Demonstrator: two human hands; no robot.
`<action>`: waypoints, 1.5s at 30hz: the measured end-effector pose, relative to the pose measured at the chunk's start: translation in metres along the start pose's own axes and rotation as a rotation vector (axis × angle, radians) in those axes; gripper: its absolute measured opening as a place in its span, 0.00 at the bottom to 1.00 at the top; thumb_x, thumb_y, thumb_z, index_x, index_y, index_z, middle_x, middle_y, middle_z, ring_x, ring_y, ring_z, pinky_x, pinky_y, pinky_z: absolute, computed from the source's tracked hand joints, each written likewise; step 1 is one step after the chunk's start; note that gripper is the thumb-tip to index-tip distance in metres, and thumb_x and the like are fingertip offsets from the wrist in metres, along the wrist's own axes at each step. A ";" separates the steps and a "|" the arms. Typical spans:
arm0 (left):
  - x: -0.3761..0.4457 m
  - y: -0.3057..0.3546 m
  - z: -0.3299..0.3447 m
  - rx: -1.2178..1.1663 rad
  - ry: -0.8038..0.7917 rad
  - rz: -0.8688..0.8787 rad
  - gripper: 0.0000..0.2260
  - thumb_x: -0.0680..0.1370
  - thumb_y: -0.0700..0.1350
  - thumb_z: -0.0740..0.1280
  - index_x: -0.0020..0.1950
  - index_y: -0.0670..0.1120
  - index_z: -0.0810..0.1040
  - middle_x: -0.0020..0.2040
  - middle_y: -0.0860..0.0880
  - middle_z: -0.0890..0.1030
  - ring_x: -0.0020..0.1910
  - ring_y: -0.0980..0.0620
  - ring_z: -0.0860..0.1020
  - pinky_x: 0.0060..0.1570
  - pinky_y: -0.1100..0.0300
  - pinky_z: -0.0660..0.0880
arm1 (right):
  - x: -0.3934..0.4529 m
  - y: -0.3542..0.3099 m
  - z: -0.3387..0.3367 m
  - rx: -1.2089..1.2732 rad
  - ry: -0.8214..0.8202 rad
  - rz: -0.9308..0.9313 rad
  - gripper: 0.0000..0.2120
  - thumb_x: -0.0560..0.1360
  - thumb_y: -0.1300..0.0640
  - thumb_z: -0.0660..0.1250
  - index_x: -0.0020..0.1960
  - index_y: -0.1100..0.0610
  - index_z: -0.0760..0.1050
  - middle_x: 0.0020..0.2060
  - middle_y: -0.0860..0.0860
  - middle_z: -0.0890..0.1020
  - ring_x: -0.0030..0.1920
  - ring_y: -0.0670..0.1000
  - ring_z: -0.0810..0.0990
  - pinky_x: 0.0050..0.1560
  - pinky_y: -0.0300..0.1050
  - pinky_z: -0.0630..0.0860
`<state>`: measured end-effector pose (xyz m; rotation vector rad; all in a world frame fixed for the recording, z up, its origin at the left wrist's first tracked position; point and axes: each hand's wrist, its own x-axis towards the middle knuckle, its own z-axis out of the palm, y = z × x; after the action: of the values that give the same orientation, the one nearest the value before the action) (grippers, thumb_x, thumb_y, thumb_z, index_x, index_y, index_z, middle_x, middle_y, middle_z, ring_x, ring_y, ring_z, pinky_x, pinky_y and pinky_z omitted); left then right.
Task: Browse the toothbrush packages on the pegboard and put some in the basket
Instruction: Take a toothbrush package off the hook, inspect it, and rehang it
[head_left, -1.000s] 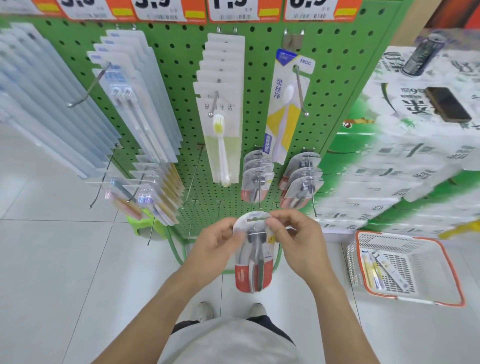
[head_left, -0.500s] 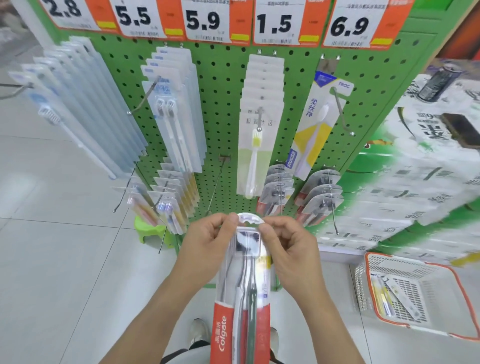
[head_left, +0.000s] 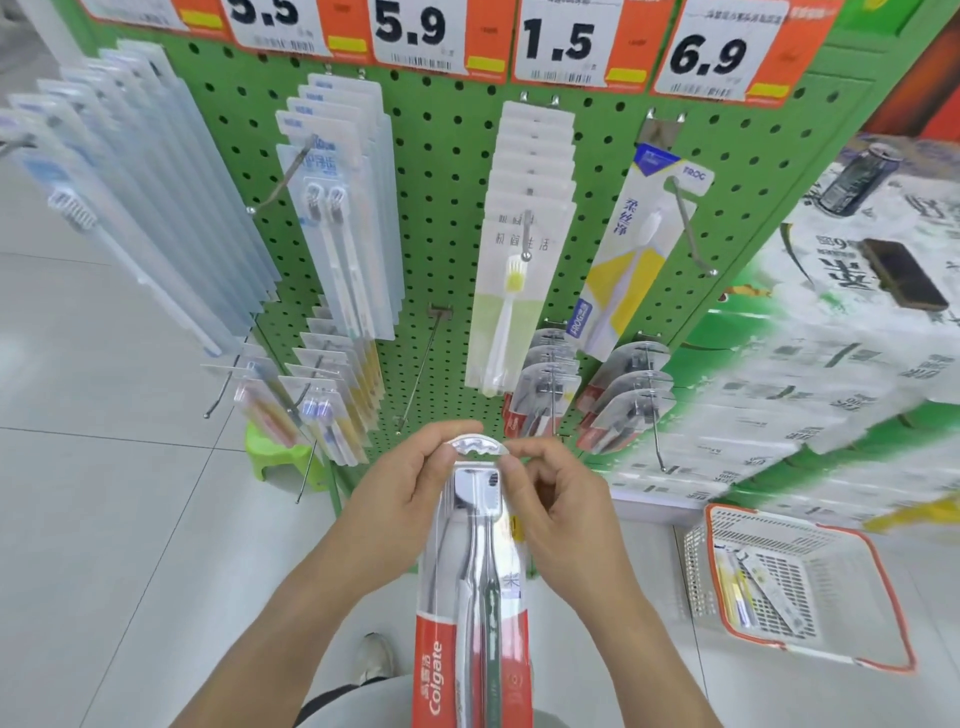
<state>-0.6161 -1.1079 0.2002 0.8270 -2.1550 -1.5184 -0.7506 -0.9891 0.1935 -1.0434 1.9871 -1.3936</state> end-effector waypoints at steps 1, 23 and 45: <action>-0.004 -0.002 0.001 0.007 0.012 -0.003 0.15 0.83 0.53 0.55 0.67 0.62 0.74 0.59 0.65 0.81 0.62 0.65 0.76 0.65 0.64 0.71 | -0.001 0.000 0.000 -0.009 -0.011 -0.005 0.06 0.79 0.45 0.64 0.54 0.43 0.77 0.30 0.51 0.77 0.30 0.46 0.72 0.35 0.52 0.72; -0.021 0.005 0.008 -0.198 -0.098 -0.136 0.36 0.81 0.32 0.64 0.77 0.65 0.58 0.54 0.58 0.85 0.44 0.57 0.82 0.47 0.66 0.75 | -0.008 0.008 -0.005 0.197 -0.221 0.153 0.34 0.71 0.61 0.65 0.70 0.33 0.68 0.50 0.47 0.83 0.45 0.55 0.81 0.35 0.49 0.78; -0.027 0.008 0.005 -0.428 0.009 -0.271 0.23 0.76 0.45 0.71 0.70 0.50 0.71 0.50 0.45 0.87 0.47 0.42 0.86 0.48 0.48 0.83 | -0.001 0.005 -0.017 0.483 -0.160 0.218 0.14 0.71 0.59 0.78 0.56 0.53 0.83 0.38 0.59 0.84 0.35 0.55 0.82 0.32 0.43 0.77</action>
<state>-0.6002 -1.0849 0.2069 0.9906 -1.6626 -2.0074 -0.7645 -0.9778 0.1946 -0.6728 1.4915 -1.5107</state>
